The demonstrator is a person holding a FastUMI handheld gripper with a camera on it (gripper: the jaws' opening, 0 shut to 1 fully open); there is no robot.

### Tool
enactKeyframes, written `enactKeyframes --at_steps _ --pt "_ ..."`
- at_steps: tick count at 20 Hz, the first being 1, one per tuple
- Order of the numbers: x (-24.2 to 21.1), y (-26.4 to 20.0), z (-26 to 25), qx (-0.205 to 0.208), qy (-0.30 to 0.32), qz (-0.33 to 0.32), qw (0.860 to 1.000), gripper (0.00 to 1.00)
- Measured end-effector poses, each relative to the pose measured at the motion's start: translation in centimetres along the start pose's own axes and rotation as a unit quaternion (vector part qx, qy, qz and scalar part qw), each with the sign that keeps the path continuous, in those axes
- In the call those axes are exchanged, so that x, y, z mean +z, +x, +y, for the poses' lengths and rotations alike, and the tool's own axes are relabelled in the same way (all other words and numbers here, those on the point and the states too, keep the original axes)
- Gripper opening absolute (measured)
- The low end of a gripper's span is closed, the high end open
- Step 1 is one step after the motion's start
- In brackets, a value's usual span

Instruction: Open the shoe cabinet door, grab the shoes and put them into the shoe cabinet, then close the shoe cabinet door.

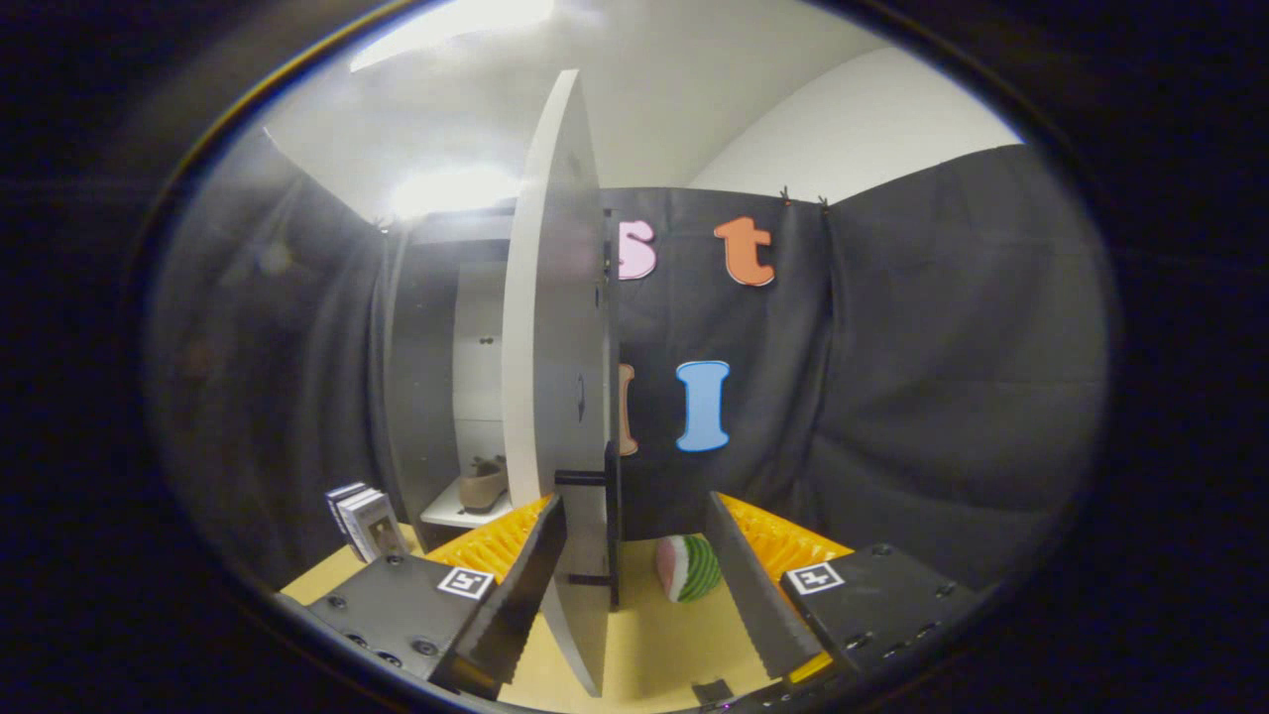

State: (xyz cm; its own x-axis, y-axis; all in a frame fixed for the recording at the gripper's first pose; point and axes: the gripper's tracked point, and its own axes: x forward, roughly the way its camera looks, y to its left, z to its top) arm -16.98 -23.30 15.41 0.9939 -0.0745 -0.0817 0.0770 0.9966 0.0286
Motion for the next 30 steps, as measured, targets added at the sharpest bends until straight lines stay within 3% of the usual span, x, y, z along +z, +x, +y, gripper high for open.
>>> enactKeyframes --at_steps 14,18,25,30 --pt "-1.3 2.4 6.0 0.14 0.077 0.021 0.987 0.91" --pt "-2.6 4.0 7.4 0.146 0.064 0.036 0.987 0.91" --pt "-3.5 6.3 13.5 0.211 0.077 0.047 0.973 0.91" --pt "-5.4 8.8 17.7 0.23 0.088 0.067 0.967 0.93"
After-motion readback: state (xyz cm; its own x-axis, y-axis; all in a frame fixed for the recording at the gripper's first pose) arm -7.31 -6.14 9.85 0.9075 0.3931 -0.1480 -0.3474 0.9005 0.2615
